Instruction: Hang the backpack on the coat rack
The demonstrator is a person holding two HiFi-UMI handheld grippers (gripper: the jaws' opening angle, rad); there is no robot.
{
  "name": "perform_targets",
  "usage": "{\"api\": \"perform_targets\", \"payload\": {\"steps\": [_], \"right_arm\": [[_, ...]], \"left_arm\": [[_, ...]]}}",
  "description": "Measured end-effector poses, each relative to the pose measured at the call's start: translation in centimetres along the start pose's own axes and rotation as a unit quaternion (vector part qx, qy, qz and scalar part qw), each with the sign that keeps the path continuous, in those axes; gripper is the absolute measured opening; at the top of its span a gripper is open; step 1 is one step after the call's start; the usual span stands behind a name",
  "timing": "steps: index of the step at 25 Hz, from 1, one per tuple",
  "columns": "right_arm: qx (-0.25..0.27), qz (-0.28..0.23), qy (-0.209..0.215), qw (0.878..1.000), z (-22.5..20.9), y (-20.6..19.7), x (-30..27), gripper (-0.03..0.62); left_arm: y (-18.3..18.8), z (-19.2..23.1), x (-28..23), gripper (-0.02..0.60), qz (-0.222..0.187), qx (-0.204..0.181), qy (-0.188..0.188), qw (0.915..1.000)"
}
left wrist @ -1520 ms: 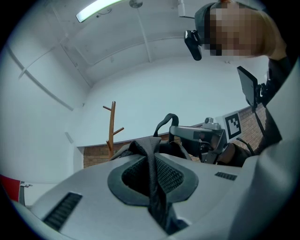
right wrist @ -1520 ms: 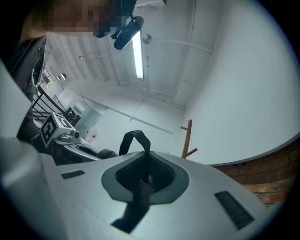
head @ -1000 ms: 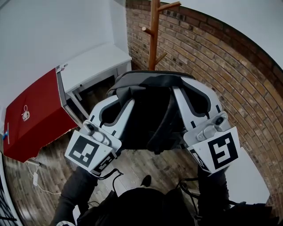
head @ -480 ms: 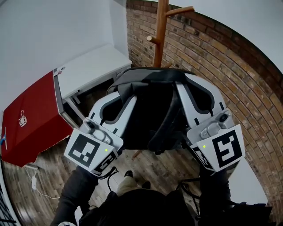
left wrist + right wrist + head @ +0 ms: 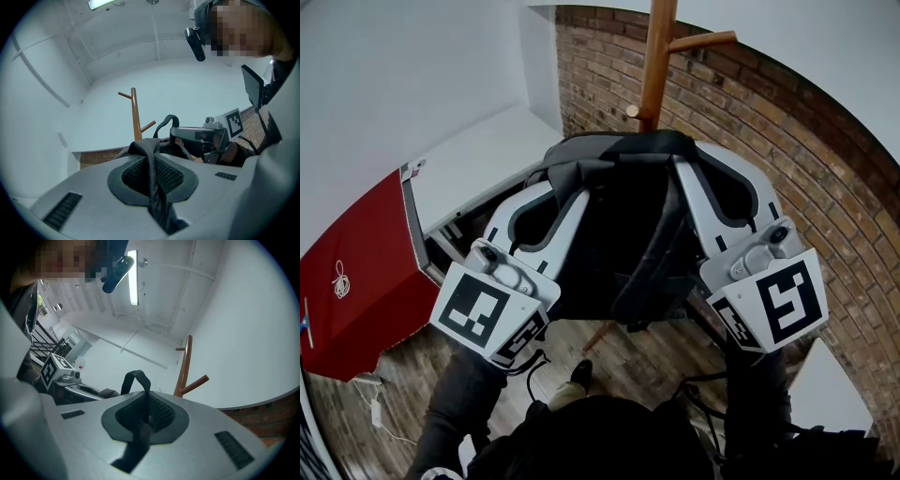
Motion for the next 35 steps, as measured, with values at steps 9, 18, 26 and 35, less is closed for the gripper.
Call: {"api": "perform_targets", "payload": {"steps": [9,18,26,35], "right_arm": [[-0.002,0.027,-0.022,0.999,-2.0,-1.2,-4.7,0.019],[-0.027,0.086,-0.031,0.995,-3.2,-3.7,-7.4,0.02],[-0.043,0.092,-0.036,0.994,-4.3,-3.5,-7.7,0.02],[-0.075,0.124,-0.041,0.989,-4.8,-3.3,-8.1,0.02]], "left_arm": [[-0.9,5.5,-3.7,0.043,0.009,0.025,-0.044,0.9987],[-3.9,8.7,-7.0,0.043,0.045,0.079,-0.085,0.9922],[-3.6,9.6,-8.5,0.043,0.048,0.087,-0.12,0.9878],[-3.5,10.3,-9.3,0.044,0.072,0.095,-0.144,0.9824]]}}
Point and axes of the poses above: the fingertips, and each gripper's own axes: x backward along the fingers, z to its left, y out of its top, the point moved 9 cm from there along x, backward along the fingers, and after that the axes turned 2 degrees about z, right-handed, at the moved point
